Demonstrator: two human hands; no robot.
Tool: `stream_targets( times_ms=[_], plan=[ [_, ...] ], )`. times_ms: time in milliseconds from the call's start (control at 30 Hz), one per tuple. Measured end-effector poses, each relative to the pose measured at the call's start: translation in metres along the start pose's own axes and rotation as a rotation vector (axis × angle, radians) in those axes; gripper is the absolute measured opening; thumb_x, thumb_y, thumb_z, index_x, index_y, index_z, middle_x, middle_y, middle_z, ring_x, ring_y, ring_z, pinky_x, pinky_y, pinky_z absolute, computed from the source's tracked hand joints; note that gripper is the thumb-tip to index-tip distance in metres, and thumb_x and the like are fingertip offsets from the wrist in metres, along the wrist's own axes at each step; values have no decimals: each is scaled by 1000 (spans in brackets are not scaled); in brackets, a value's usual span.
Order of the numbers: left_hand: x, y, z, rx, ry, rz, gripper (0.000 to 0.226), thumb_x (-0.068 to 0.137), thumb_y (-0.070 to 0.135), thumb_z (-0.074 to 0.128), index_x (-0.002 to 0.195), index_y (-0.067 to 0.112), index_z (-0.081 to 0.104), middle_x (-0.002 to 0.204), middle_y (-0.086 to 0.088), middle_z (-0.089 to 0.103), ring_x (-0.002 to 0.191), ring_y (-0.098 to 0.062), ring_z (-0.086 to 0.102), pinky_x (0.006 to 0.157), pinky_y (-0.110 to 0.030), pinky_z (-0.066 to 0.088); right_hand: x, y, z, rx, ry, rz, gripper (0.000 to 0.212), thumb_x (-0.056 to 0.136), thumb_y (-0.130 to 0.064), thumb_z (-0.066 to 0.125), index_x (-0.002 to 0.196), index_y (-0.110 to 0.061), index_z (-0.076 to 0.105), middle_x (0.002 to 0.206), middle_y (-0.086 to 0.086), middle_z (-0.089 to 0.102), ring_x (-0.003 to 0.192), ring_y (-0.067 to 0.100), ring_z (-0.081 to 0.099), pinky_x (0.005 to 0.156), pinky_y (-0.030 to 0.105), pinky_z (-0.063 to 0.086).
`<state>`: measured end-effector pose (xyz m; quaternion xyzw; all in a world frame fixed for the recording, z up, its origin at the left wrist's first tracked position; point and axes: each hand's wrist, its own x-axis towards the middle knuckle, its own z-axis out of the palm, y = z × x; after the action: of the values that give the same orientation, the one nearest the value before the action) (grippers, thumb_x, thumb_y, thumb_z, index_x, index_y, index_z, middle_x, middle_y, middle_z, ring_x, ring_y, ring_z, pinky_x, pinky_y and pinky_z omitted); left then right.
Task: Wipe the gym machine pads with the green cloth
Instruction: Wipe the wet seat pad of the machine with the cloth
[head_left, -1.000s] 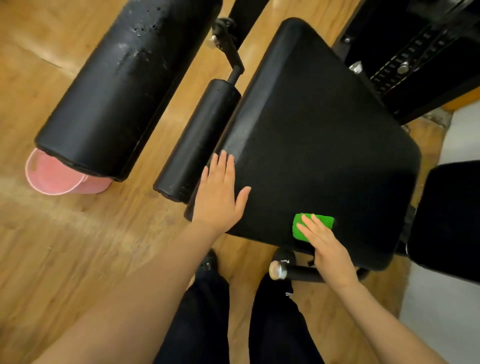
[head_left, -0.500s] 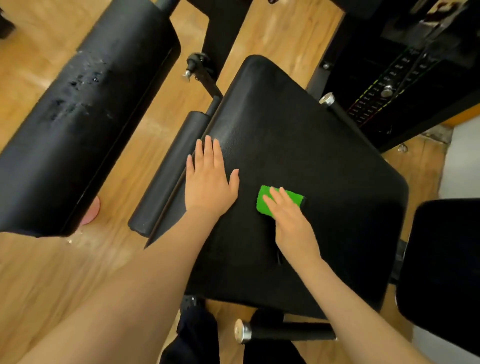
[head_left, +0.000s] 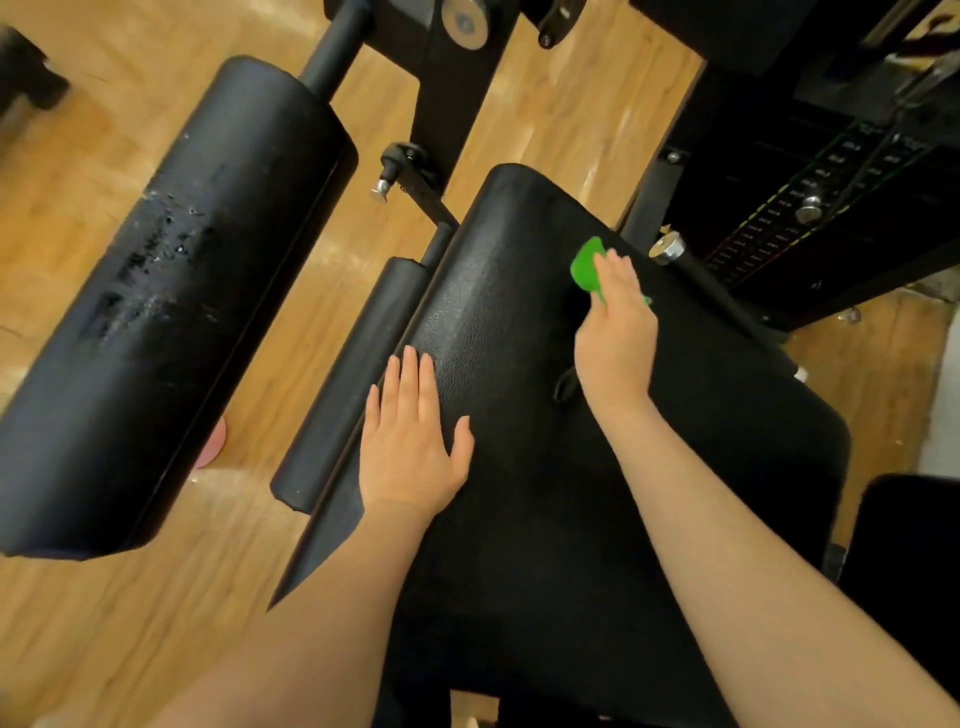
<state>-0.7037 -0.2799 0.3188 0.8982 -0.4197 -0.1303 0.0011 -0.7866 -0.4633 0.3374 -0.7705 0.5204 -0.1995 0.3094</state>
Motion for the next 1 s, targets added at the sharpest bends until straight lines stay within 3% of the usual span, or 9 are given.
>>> stream_targets(
  times_ms=[167,300,400,533,800,900,1000],
  plan=[
    [1,-2,5,14,31,2,72,90,45,31,146,0,33,152,-18,34,142,-32,30,113,-48,22,80,-52,56,-116,-226,-232,48,95,-2,38,142,-9,36,152,6,28,143,22,15,115,34,17],
    [2,-3,5,7,51,19,70,89,43,34,145,1,31,151,-18,36,141,-32,29,116,-44,19,76,-44,66,-207,-191,-313,43,97,-8,41,140,-9,40,151,7,31,143,25,16,115,37,15],
    [2,-4,4,-11,55,23,69,89,42,35,144,1,30,150,-19,36,141,-30,24,115,-41,13,74,-33,64,-170,-203,-334,45,96,-1,40,140,-9,40,150,7,32,143,24,17,115,34,13],
    [4,-2,-1,-25,33,31,67,89,42,35,143,2,29,148,-21,39,140,-30,21,114,-42,14,66,-21,56,-90,-139,-208,48,93,5,41,138,-10,43,150,5,34,142,20,19,114,29,10],
    [5,2,-10,-56,-62,41,66,88,35,40,140,-5,40,147,-24,39,141,-34,26,117,-47,20,32,19,21,-131,-31,102,51,91,7,44,138,-14,45,149,1,36,141,15,21,115,31,20],
    [36,16,-30,-130,-81,72,67,94,26,51,149,-2,25,157,-20,21,147,-32,14,118,-42,7,39,4,24,-109,14,181,48,92,5,44,137,-12,46,148,2,38,141,16,23,114,31,22],
    [90,31,-47,-99,-32,125,67,101,31,36,153,3,3,162,-14,-2,149,-26,-6,118,-35,-6,57,-25,31,-89,11,86,49,91,8,41,136,-10,46,148,5,36,142,18,21,114,31,19]
  ],
)
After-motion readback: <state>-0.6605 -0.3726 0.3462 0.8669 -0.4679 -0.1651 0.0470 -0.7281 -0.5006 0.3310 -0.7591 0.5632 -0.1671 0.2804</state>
